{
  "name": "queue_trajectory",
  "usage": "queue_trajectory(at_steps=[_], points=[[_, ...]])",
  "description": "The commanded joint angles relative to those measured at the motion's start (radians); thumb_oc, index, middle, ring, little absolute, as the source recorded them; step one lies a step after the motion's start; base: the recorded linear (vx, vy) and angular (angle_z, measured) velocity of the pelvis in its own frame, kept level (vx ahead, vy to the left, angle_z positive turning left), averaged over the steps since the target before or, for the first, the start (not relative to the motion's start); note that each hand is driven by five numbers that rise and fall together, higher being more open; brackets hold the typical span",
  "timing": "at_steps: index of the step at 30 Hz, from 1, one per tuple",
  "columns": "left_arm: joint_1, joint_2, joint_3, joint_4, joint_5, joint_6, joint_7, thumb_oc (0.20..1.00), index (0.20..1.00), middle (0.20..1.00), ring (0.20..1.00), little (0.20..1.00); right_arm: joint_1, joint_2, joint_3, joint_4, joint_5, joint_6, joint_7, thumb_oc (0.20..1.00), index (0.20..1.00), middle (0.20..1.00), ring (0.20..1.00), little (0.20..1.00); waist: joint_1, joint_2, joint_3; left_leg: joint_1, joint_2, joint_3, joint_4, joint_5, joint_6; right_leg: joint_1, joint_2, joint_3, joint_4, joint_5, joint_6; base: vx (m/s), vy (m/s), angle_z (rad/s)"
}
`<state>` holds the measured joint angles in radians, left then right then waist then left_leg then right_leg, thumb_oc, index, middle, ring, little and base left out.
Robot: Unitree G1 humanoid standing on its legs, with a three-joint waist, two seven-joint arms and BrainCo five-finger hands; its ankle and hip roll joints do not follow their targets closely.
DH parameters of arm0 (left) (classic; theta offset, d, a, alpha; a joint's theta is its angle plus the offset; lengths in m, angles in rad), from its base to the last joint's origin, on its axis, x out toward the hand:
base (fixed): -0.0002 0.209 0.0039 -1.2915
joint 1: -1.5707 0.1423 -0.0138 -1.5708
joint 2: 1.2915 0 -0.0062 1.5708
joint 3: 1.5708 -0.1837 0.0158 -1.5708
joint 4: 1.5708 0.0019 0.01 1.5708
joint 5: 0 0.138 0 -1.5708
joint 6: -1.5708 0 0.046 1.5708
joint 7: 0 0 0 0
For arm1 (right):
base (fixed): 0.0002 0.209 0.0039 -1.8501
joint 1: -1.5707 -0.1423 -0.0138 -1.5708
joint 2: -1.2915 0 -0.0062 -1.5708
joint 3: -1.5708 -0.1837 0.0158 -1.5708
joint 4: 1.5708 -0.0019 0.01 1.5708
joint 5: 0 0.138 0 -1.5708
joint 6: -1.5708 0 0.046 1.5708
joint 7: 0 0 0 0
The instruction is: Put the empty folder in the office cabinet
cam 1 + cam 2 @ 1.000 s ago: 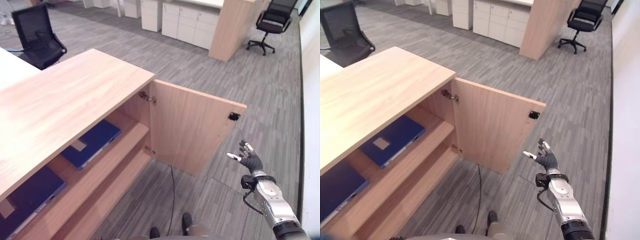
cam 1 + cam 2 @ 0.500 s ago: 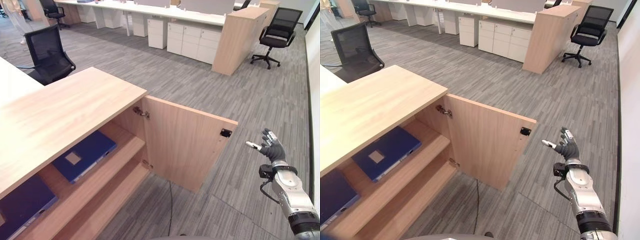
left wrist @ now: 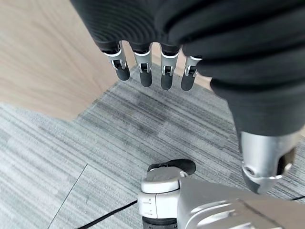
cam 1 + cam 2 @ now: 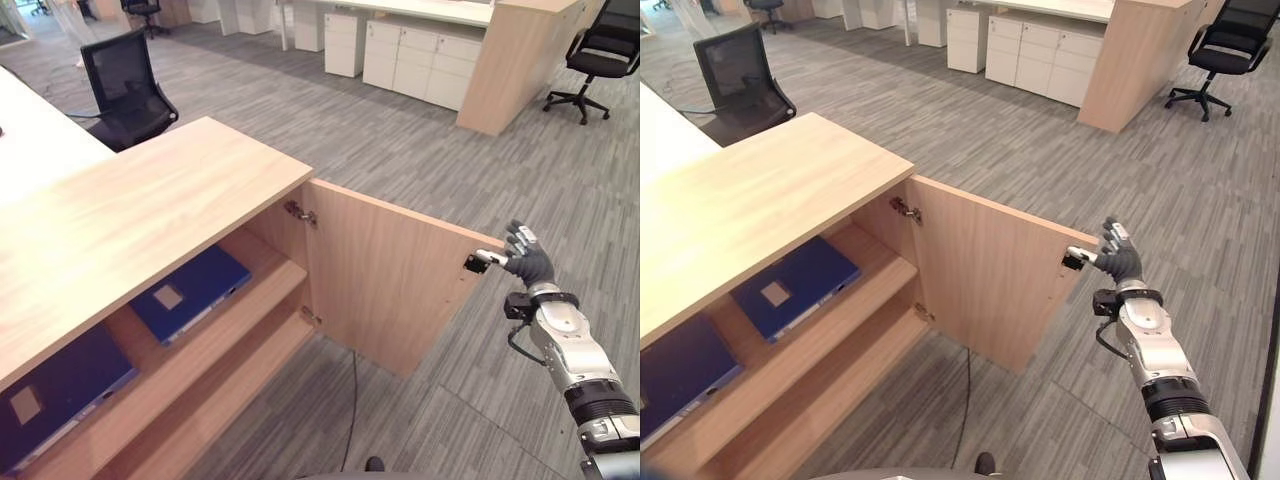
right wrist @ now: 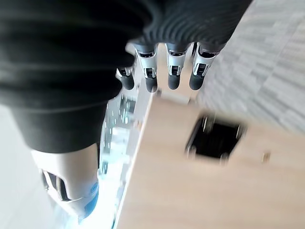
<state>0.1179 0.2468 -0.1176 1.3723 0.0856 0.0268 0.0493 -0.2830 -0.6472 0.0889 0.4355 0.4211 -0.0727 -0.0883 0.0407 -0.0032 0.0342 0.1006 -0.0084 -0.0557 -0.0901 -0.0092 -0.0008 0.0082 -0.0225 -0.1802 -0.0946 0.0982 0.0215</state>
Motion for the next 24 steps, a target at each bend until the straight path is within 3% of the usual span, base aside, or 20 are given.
queue_trajectory(at_steps=[1, 16, 19, 24], points=[[-0.023, 0.042, -0.023, 0.067, -0.032, 0.001, -0.003, 1.000, 1.000, 1.000, 1.000, 1.000, -0.057, 0.016, 0.047, 0.005, 0.076, -0.073, 0.027, 1.000, 1.000, 1.000, 1.000, 1.000, 0.019, -0.046, -0.036, -0.039, 0.032, 0.033, 0.003, -0.019, -0.034, 0.045, -0.031, 0.027, 0.007, -0.135, 0.080, 0.01, -0.028, 0.05], [-0.016, 0.045, -0.013, 0.061, -0.084, 0.006, -0.009, 1.000, 1.000, 1.000, 1.000, 1.000, -0.144, 0.100, 0.261, 0.111, 0.043, -0.024, 0.099, 1.000, 1.000, 1.000, 1.000, 1.000, 0.051, -0.054, -0.033, -0.039, 0.040, 0.009, 0.003, -0.013, -0.042, 0.054, -0.025, 0.004, 0.007, -0.147, 0.071, 0.00, 0.000, 0.00], [-0.017, 0.041, -0.015, 0.063, -0.079, 0.008, -0.013, 1.000, 1.000, 1.000, 1.000, 1.000, -0.152, 0.154, 0.378, 0.077, 0.061, 0.004, 0.166, 1.000, 1.000, 1.000, 1.000, 1.000, 0.058, -0.054, -0.028, -0.037, 0.043, 0.007, 0.003, -0.010, -0.044, 0.058, -0.025, 0.004, 0.007, -0.148, 0.069, -0.02, -0.005, -0.04], [-0.017, 0.026, 0.020, 0.069, -0.098, 0.013, -0.025, 1.000, 1.000, 1.000, 1.000, 1.000, -0.131, 0.279, 0.535, -0.044, 0.222, 0.039, 0.285, 1.000, 1.000, 1.000, 1.000, 1.000, 0.075, -0.056, -0.022, -0.036, 0.041, 0.000, 0.003, -0.006, -0.046, 0.063, -0.024, 0.001, 0.007, -0.148, 0.066, -0.03, -0.007, -0.07]])
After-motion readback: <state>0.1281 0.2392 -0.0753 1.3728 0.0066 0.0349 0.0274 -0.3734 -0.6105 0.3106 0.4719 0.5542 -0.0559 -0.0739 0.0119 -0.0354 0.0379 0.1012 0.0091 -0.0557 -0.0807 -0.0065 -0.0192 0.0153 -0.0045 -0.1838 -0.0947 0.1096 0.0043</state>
